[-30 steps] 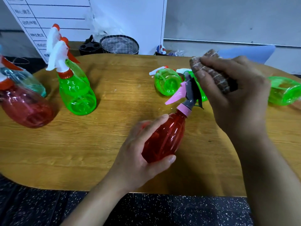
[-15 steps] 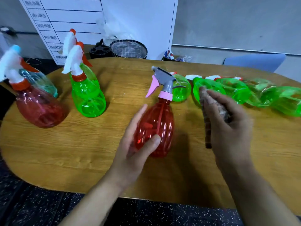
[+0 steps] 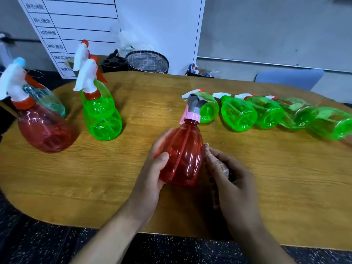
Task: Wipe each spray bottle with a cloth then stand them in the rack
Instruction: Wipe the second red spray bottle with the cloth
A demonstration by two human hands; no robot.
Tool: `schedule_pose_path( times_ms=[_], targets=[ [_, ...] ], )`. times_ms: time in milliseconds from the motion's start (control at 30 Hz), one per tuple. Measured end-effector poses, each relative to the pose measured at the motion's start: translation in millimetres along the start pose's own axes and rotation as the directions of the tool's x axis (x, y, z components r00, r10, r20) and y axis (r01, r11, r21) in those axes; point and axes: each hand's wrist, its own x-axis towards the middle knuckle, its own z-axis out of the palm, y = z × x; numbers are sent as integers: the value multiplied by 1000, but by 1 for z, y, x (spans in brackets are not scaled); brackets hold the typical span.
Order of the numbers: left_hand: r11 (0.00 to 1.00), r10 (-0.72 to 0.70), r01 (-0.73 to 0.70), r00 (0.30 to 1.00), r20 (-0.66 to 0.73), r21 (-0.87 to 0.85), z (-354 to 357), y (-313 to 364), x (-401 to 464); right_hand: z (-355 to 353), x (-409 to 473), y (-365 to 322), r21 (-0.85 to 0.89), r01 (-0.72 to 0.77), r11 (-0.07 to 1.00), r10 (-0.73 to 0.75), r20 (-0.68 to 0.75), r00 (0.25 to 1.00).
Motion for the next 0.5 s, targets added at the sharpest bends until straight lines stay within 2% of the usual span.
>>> schedule_pose_path(
  times_ms=[167, 300, 500],
  targets=[
    [1000, -12, 11, 1000, 14, 21, -2, -1, 0, 6, 3, 3, -3, 40, 999, -40, -30, 999],
    [993, 33, -32, 999, -3, 116, 1, 2, 1, 10, 6, 2, 1, 91, 996, -91, -28, 995],
    [998, -10, 7, 998, -58, -62, 1, 0, 2, 19, 9, 5, 75, 37, 997, -34, -32, 999]
  ],
)
